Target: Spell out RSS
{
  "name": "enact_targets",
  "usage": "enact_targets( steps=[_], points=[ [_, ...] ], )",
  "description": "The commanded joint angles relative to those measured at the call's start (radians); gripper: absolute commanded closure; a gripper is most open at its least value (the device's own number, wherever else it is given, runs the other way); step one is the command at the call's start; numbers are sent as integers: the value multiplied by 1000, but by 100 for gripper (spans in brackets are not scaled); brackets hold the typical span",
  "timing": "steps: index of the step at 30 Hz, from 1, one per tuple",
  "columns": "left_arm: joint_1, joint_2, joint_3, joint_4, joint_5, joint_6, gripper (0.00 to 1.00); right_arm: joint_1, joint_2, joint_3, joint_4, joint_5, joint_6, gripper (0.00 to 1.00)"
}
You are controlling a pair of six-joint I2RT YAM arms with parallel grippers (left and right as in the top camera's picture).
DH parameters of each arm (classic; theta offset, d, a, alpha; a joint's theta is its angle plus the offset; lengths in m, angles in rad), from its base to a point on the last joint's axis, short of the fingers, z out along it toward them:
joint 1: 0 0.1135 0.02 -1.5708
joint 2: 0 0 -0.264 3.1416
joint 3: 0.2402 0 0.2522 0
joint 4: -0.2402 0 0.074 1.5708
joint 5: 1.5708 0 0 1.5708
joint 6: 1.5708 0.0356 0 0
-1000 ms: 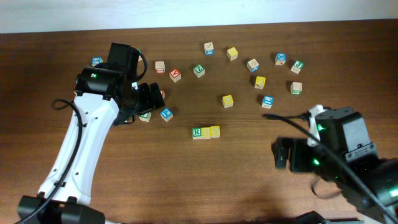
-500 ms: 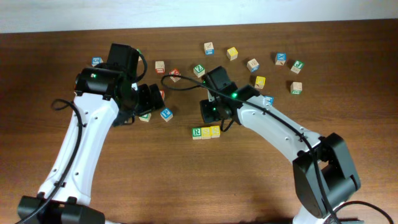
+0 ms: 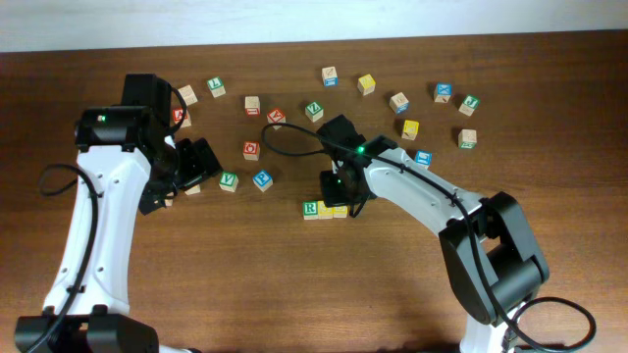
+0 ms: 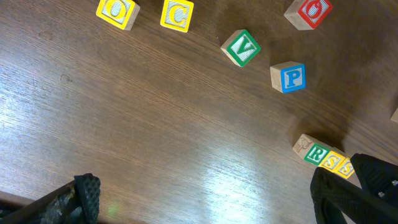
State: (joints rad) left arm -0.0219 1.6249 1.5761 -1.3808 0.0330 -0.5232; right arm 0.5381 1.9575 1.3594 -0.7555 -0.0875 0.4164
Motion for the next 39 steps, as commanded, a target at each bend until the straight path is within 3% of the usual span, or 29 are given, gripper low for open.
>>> enact_targets(
  steps=[1,5,8,10,11,12,15,20,39],
  points=[
    [3,-10,10,-2,10,-3,1,-5,16,19,11,-10,8,96],
    [3,-10,10,-1,30,-2,1,-92,-16,234,-253,-10,8,96],
    [-13,-3,5,19,58,-2,1,-126,-11,188,-381,-9,8,96],
    [-64,0,-49,50,56,-2,74,-126,-5,92,-319,-23,12,96],
    [-101,0,-112,112,56,-2,97,-126,-4,34,-249,-74,12,96],
    [-141,3,-191,204,63,-3,100,-126,-4,-5,-188,-129,12,96],
    [-267,69,-340,453,127,-2,100,-126,-4,-24,-134,-142,12,96],
    [-344,282,-349,605,193,-22,100,-125,-4,-24,-108,-146,12,96],
    [-356,341,-349,670,354,-28,100,-125,-4,-26,-82,-220,12,96]
  ],
)
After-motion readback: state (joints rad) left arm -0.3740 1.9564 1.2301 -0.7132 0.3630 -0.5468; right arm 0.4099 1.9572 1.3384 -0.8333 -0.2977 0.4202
